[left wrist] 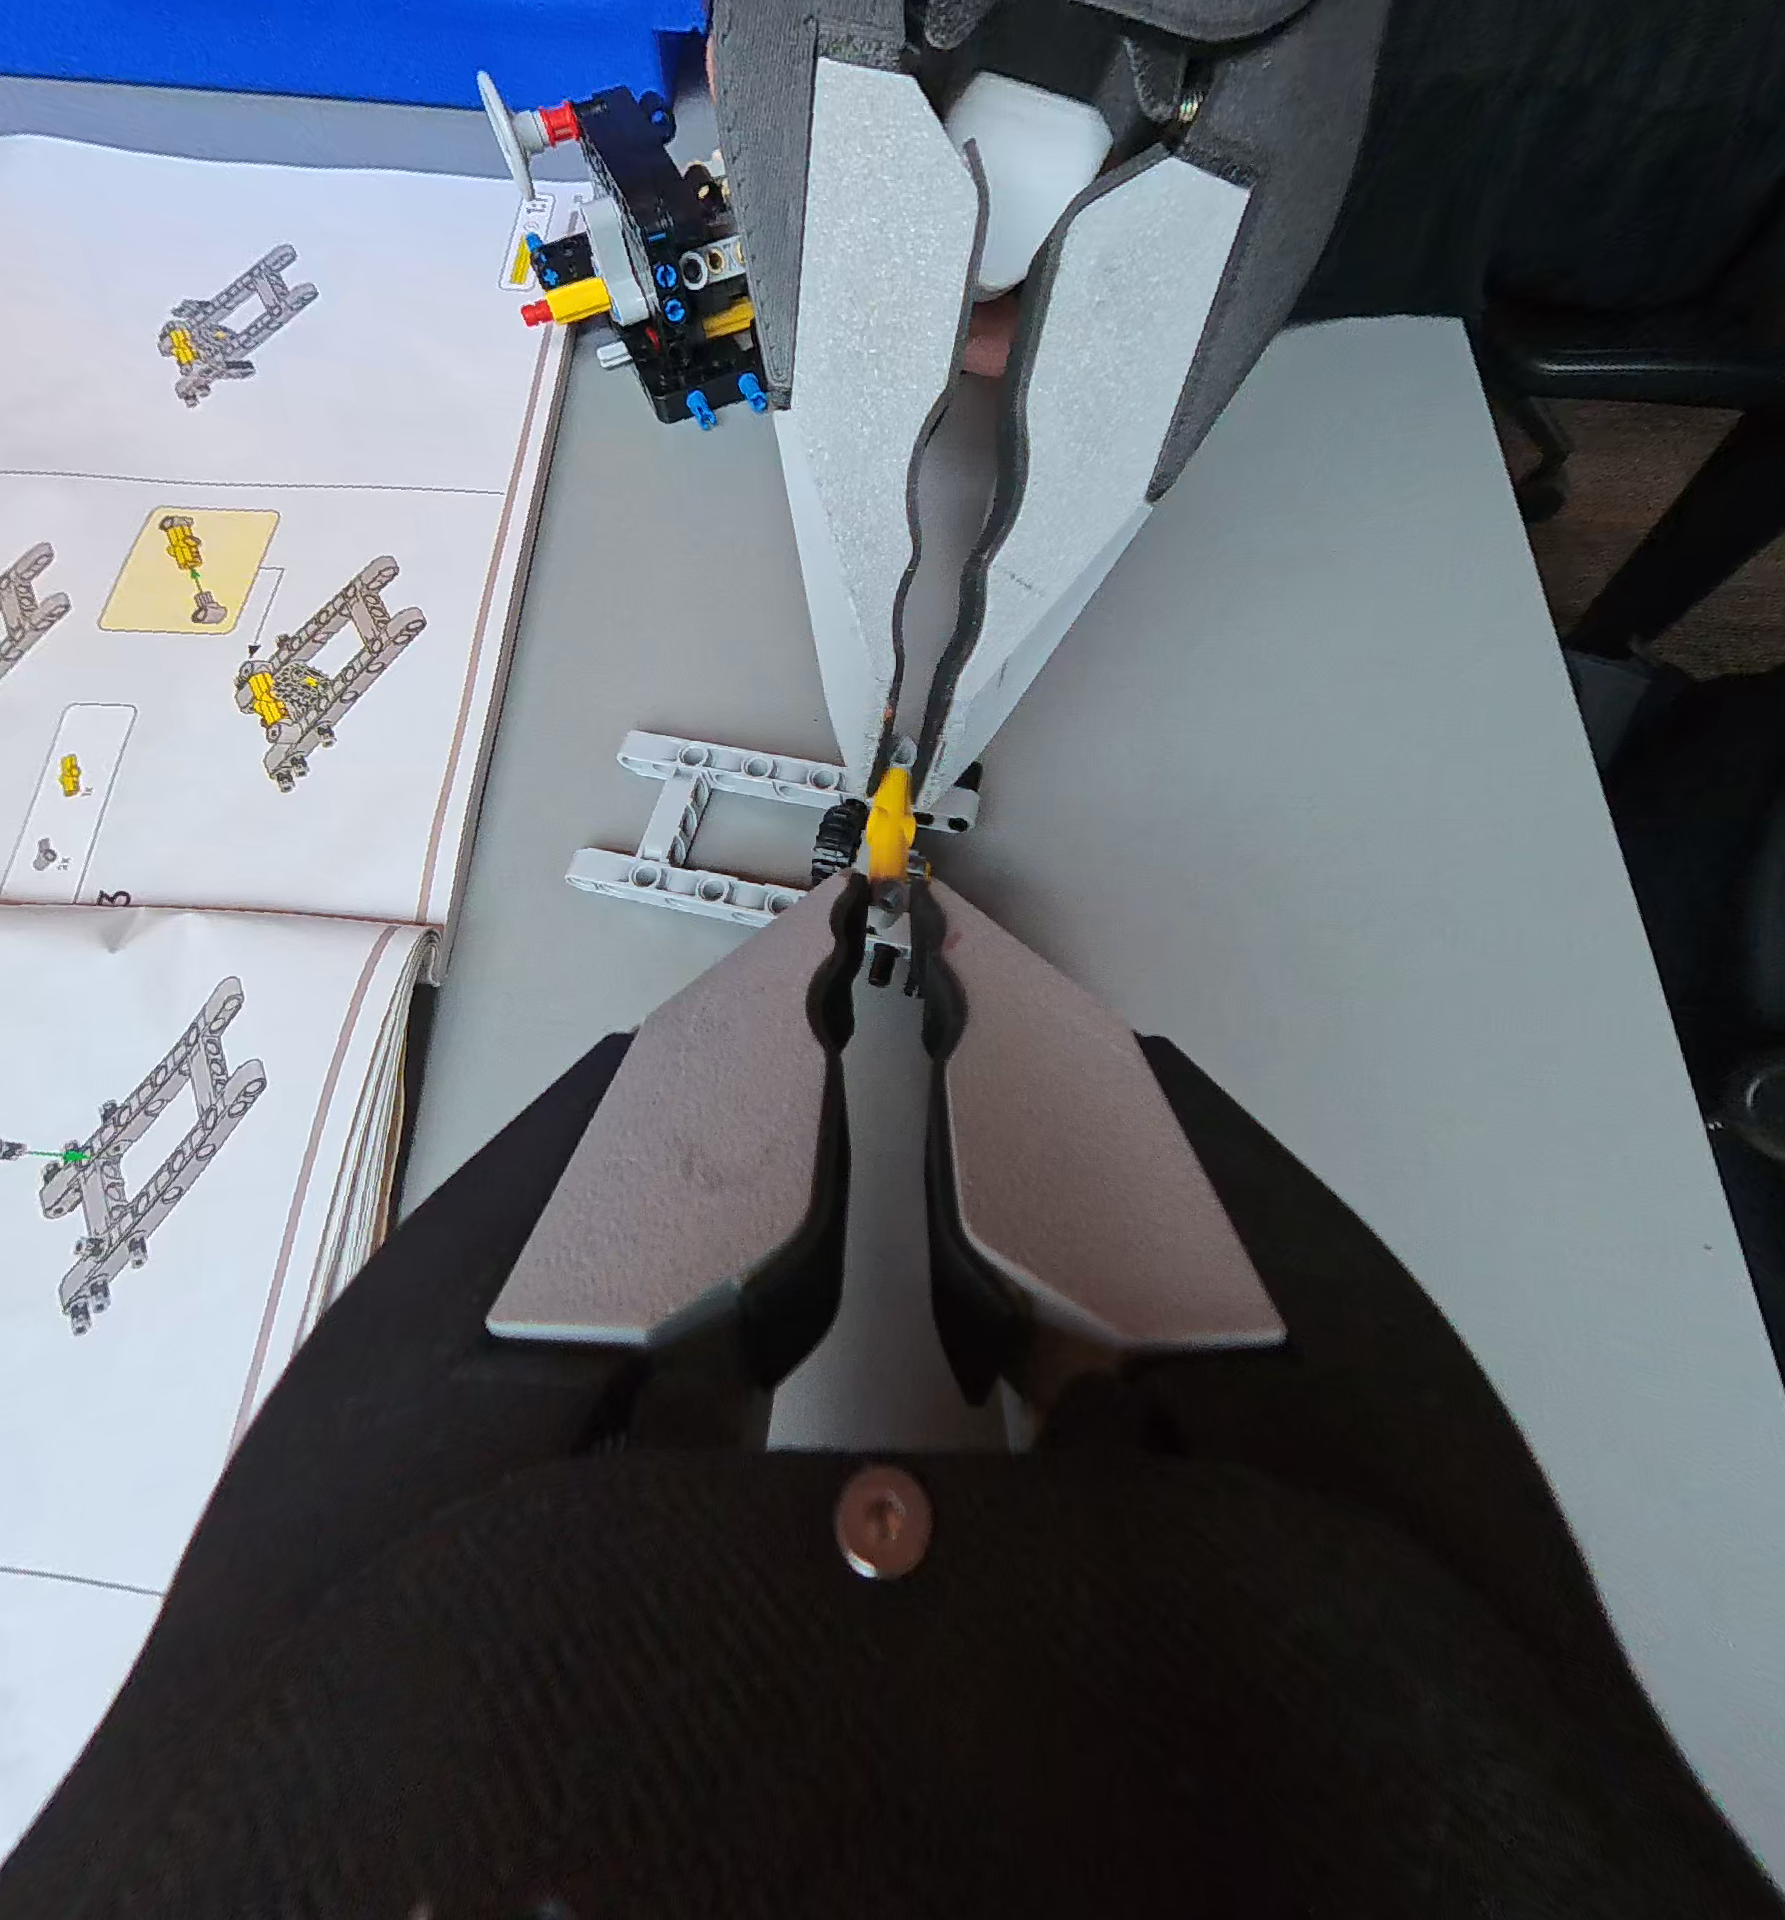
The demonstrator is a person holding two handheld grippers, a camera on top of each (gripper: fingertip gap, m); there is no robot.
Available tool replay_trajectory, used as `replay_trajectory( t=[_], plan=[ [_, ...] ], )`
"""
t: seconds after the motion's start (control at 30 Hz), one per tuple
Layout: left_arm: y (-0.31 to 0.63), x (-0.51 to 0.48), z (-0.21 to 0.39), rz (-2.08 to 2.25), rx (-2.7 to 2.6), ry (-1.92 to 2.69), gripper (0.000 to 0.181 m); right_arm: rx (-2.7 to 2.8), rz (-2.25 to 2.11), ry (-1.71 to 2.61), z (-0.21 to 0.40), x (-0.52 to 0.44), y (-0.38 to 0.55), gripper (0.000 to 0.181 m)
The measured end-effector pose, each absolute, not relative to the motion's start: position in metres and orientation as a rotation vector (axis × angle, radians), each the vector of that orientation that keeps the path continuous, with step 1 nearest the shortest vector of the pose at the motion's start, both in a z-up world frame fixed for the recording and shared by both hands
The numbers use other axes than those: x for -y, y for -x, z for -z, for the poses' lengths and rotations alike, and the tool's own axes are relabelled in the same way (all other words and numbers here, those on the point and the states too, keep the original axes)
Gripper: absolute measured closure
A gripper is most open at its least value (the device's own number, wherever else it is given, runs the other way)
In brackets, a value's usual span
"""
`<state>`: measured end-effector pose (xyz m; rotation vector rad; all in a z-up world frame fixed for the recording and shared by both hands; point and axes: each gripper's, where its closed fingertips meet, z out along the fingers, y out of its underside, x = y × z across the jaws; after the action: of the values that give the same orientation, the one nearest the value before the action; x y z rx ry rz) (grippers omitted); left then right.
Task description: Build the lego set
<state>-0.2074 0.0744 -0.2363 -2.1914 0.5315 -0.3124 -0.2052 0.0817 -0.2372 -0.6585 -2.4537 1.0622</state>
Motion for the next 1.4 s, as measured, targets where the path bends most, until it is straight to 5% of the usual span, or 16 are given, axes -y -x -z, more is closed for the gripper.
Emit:
replay_trajectory(
  t=[0.63, 1.4],
  plan=[
    [0.218, -0.076, 0.240, 0.286, -0.498, 2.196, 0.164, 2.454, -1.116, 0.846, 0.231, -0.089, 0.208, 0.178],
    [0.217, -0.077, 0.247, 0.259, -0.518, 2.222, 0.171, 2.540, -0.943, 1.040, 0.242, -0.087, 0.207, 0.178]
  ],
)
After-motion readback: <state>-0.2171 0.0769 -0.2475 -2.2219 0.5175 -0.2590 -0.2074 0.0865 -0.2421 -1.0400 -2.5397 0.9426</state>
